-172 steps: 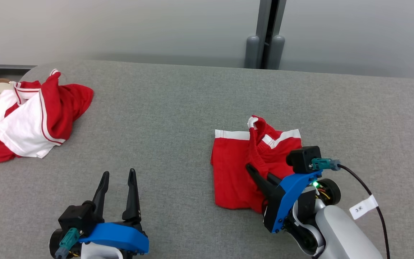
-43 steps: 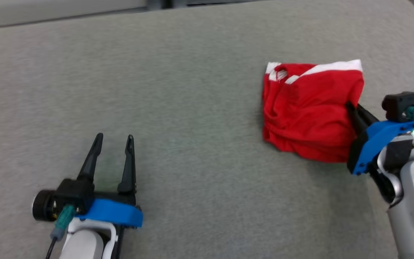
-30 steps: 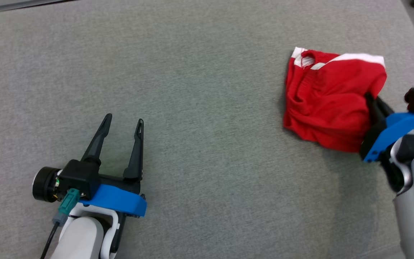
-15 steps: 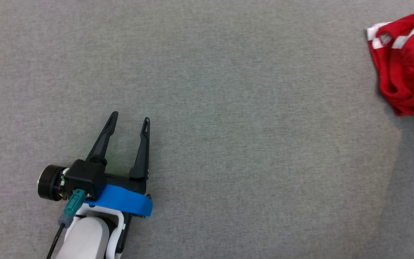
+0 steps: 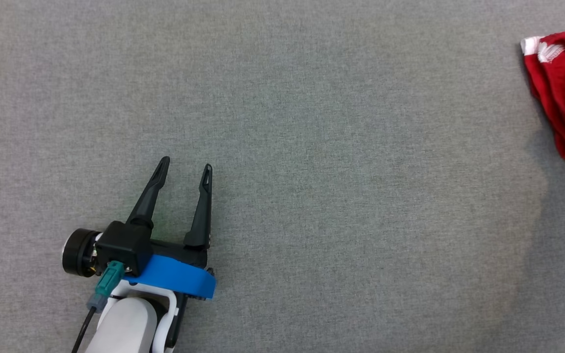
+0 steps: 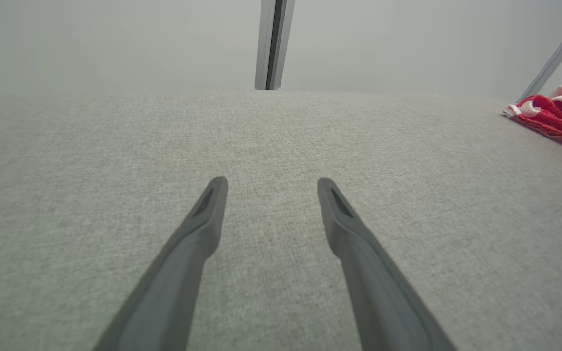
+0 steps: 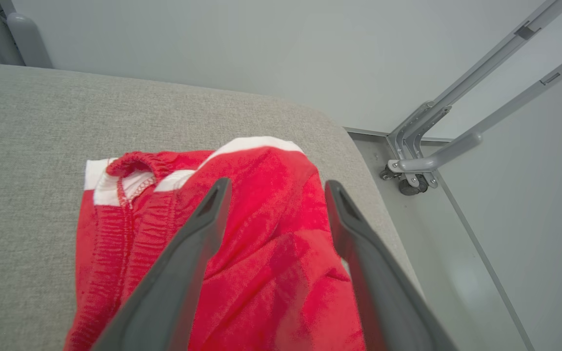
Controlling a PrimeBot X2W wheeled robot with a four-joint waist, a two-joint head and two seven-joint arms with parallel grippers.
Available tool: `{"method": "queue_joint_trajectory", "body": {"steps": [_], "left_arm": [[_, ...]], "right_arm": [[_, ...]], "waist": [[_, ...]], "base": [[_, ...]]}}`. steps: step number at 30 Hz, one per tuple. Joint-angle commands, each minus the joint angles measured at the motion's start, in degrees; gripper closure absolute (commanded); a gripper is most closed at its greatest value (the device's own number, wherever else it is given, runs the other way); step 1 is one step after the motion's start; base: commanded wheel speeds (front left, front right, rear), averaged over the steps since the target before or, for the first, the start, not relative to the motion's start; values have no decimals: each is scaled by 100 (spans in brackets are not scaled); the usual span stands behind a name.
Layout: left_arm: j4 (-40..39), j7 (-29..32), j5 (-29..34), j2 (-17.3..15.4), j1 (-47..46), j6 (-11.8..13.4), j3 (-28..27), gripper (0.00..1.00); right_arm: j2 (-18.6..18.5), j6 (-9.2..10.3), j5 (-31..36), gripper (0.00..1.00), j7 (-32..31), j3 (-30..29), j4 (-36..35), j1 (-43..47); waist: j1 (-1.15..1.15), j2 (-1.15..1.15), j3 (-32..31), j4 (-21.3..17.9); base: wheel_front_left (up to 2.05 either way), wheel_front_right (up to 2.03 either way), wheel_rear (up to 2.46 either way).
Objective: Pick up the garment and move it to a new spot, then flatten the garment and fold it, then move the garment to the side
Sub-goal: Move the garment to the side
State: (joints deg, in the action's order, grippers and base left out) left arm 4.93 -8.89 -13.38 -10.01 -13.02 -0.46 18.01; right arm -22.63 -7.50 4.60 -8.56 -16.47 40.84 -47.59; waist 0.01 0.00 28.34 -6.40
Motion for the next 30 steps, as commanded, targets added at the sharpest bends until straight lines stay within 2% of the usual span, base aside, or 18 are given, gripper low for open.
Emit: {"method": "queue_joint_trajectory", "body": {"steps": [1, 14, 20, 24, 28, 30], "left_arm": [[21, -39, -22, 9, -50, 31, 15, 0], [601, -331, -438, 64, 127, 54, -268, 0], [991, -482, -674, 139, 433, 108, -447, 0], [1243, -552, -781, 160, 762, 131, -569, 0], [1429, -603, -835, 225, 1096, 142, -652, 0], [1482, -621, -865, 251, 1221, 121, -696, 0]], "right_arm": [[69, 1, 38, 0, 75, 33, 0, -30], [732, 1, -236, 0, 797, 809, -159, 335], [1374, 1, 15, 0, 1330, 701, -262, 1136], [1819, 1, 228, 0, 1858, 887, -369, 1839], [1960, 1, 54, 0, 2135, 1215, -505, 2518], [1977, 1, -381, 0, 2219, 1526, -620, 2835]], "waist": [[-1, 0, -54, -26], [-1, 0, -1092, 6], [-1, 0, -1740, 177], [-1, 0, -2105, 237], [-1, 0, -2404, 313], [-1, 0, -2523, 359]], "base": [[0, 0, 0], [0, 0, 0], [0, 0, 0], [0, 0, 0], [0, 0, 0], [0, 0, 0]]}}
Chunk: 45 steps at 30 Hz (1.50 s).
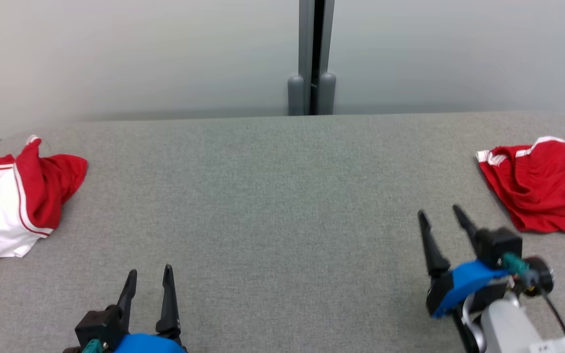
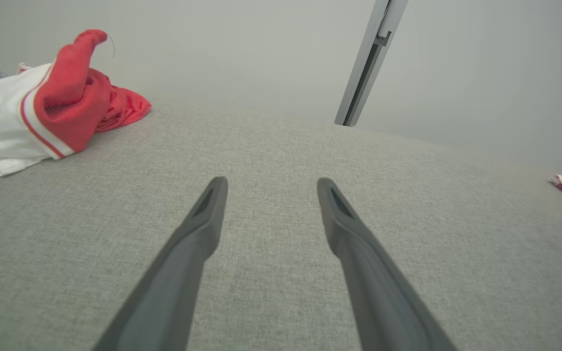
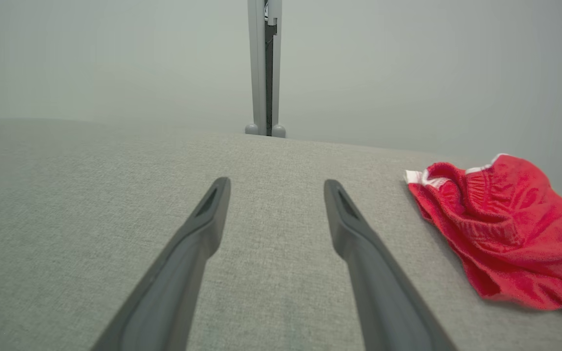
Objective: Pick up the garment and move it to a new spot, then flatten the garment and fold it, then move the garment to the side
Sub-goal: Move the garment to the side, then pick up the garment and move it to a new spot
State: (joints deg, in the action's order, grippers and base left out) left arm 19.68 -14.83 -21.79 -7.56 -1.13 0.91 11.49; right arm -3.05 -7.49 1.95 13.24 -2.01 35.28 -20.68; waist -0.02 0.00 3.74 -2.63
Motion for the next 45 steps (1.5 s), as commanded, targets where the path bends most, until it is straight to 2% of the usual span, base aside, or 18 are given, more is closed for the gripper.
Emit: {"method": "queue_joint_trajectory", "body": {"steps": [1, 7, 25, 30, 36, 45], "left_arm": [[33, -34, -27, 15, 92, -25, -57, 0], [-16, -41, 0, 156, 374, -22, -251, 0], [-88, -43, 277, 212, 450, -148, -408, 0], [-49, -44, 313, 248, 406, -180, -383, 0], [-21, -43, 362, 298, 343, -215, -336, 0], [-81, -41, 459, 205, 450, -205, -430, 0]], "right_arm": [[17, -1, -276, 0, 70, 187, -131, 301], [8, -1, -884, 0, 183, 597, -642, 1076], [10, -1, -964, 0, 202, 650, -806, 1377], [11, -1, -964, 0, 202, 631, -733, 1418], [13, -1, -877, 0, 203, 572, -657, 1426], [11, -1, -1019, 0, 200, 660, -570, 1452]], "waist": [[2, 0, -119, 0], [2, 0, -311, -27], [2, 0, -358, -7], [2, 0, -370, 107], [2, 0, -451, 749], [2, 0, -570, 2250]], "base": [[0, 0, 0], [0, 0, 0], [0, 0, 0], [0, 0, 0], [0, 0, 0], [0, 0, 0]]}}
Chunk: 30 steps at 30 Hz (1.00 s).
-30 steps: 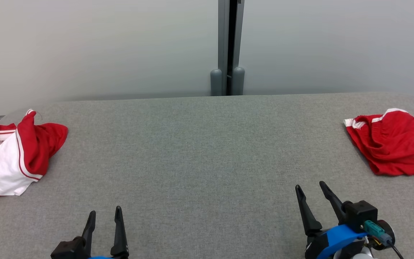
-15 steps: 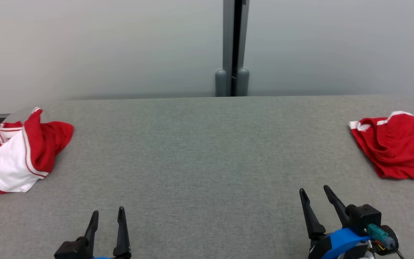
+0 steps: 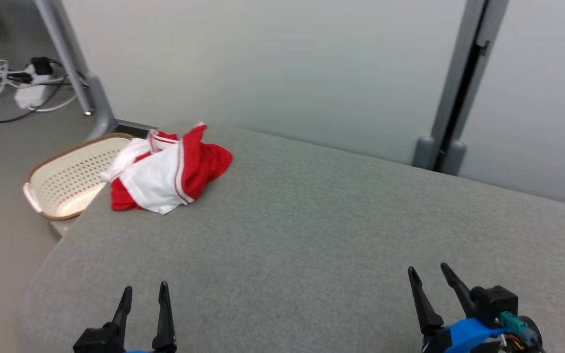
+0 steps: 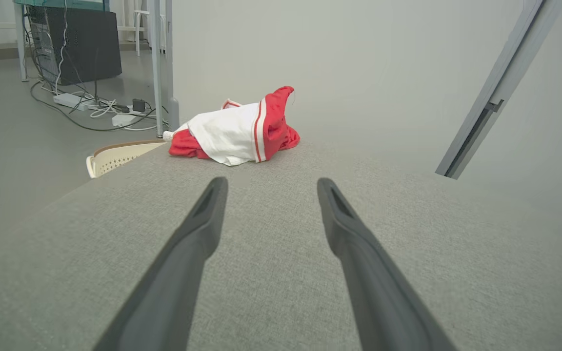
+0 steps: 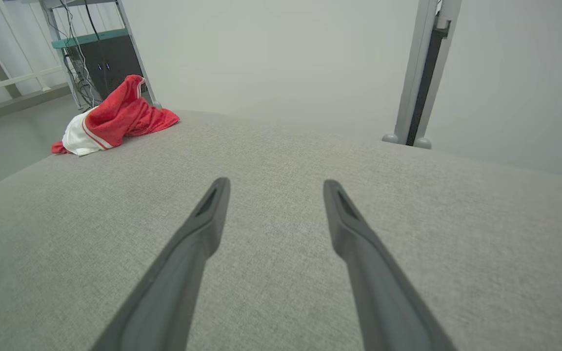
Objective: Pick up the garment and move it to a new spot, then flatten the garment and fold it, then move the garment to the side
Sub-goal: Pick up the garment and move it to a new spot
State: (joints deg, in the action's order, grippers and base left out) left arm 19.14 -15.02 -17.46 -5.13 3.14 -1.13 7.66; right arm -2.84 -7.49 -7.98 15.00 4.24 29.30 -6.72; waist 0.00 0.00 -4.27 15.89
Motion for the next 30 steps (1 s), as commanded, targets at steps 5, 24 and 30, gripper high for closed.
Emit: {"method": "queue_joint_trajectory", "body": {"steps": [5, 24, 30], "left_arm": [[-81, -19, 29, -112, 96, 7, -77, 0], [-794, -19, -158, -399, -346, 64, -616, 0], [-1360, 266, -218, -1142, -1580, 18, -1080, 0]], "right_arm": [[-12, -1, -142, 0, 23, 130, 121, 66], [-17, -1, 188, 0, 14, 81, -180, -374], [-15, -1, 692, 0, -255, -86, -617, -642]], "waist": [[0, 0, 204, 1026], [0, 0, 680, 1173], [0, 0, 1237, 758]], "base": [[0, 0, 0], [0, 0, 0], [0, 0, 0]]}}
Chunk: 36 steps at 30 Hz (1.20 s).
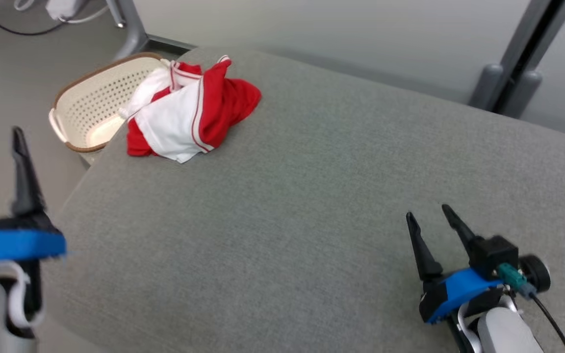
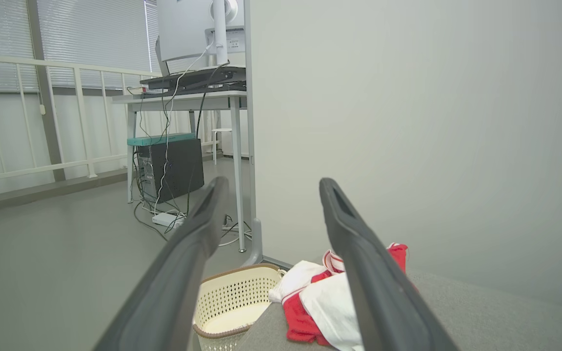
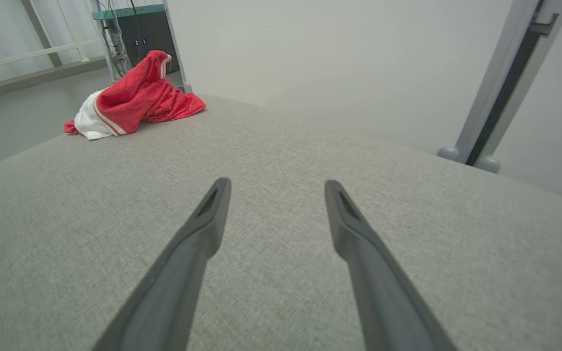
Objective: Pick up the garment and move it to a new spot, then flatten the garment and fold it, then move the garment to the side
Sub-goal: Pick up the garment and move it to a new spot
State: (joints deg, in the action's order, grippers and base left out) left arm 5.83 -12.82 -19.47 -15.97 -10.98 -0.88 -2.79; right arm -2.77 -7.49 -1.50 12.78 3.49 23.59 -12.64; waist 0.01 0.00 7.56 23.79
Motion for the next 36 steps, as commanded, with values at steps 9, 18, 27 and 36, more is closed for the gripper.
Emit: {"method": "queue_joint_trajectory", "body": {"steps": [9, 18, 27, 36], "left_arm": [[826, 1107, -455, -1005, -2570, -391, -218, 0], [2565, 1600, -673, -945, -3755, -625, 511, 0], [3511, 1860, -1062, -743, -3945, -659, 1601, 0], [4492, 1480, -1175, -938, -4231, -660, 1641, 94]], "right_arm": [[-20, -1, 607, 0, -650, -50, -1073, -411], [-20, -1, 911, 0, -1216, 175, -2128, -744], [-21, -1, 1074, 0, -1401, 302, -2448, -864], [-20, -1, 902, 0, -1272, 336, -2345, -841]], "waist": [[-1, 0, 1009, -753], [-1, 0, 1875, -1157], [-1, 0, 2296, -1286], [-1, 0, 2375, -1473]], "base": [[0, 0, 0], [0, 0, 0], [0, 0, 0], [0, 0, 0]]}}
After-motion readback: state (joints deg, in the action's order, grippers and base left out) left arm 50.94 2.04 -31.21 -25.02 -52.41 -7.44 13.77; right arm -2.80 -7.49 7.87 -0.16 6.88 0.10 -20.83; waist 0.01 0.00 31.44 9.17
